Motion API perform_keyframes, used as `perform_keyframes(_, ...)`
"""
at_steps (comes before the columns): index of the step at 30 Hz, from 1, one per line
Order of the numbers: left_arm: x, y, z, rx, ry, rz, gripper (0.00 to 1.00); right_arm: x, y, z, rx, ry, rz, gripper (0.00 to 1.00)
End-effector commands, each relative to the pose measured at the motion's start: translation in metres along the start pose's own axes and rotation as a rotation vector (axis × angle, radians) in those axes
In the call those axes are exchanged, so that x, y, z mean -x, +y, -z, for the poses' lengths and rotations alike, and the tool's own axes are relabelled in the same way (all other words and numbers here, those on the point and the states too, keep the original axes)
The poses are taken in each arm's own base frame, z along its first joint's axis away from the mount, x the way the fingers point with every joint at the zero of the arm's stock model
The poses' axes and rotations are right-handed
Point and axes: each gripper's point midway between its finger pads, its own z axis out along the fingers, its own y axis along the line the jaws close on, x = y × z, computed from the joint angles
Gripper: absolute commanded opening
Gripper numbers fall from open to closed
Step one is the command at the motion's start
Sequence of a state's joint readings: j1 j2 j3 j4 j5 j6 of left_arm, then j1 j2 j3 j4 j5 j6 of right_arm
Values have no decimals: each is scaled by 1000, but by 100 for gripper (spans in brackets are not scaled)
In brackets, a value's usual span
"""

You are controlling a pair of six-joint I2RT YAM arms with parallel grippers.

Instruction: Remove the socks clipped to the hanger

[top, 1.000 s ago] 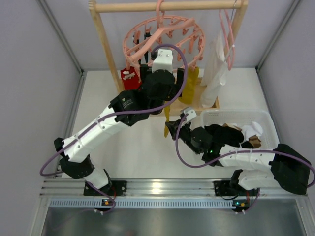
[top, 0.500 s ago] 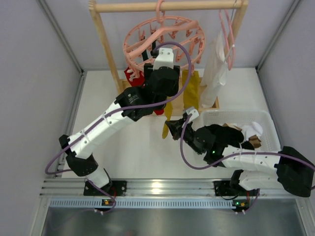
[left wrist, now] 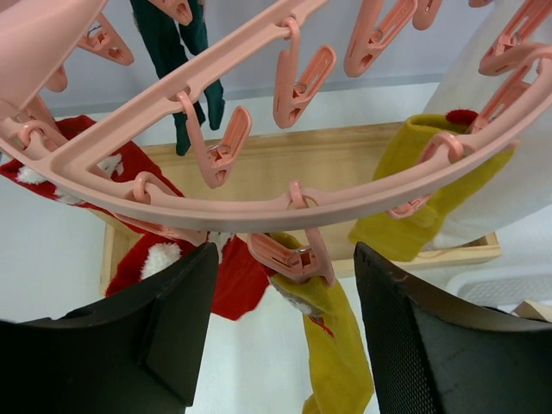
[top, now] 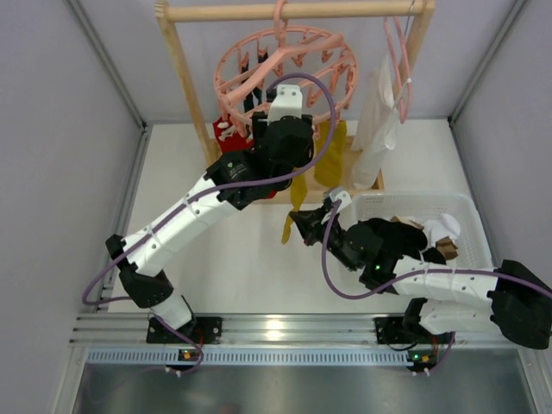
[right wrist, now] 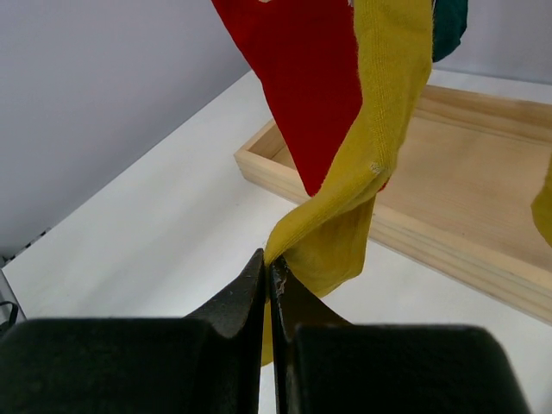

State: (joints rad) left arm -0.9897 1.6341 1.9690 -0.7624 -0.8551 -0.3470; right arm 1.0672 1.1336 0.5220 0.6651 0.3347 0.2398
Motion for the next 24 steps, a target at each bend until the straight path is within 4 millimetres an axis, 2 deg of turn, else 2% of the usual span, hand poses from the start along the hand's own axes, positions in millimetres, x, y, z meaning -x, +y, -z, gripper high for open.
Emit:
perform_keyframes(1,7,5,-6,27,-24,43,68,17,18,3,61,-56,-43,0)
perform_keyframes(8,3,1,-10,25,-15,56,67,19,22,7,87,-64,-66,0)
perform_keyframes(14,3,-3,-16,21,-12,48,51,20,27,9,106,-68,-69,0)
perform_keyframes(15,3,-3,-17,24,-12,50,44,19,27,9,107,-67,-71,0)
perform_keyframes(18,6,-1,-17,25,-15,53,32,17,27,10,107,-62,-65,0)
perform_keyframes(19,6,-1,-17,22,-14,53,23,16,26,11,107,-61,-68,0)
perform_keyframes(20,6,-2,-17,19,-14,54,19,17,26,12,108,-64,-70,0)
perform_keyframes(24,8,-2,-16,13,-16,59,12,17,22,19,101,-66,-72,0)
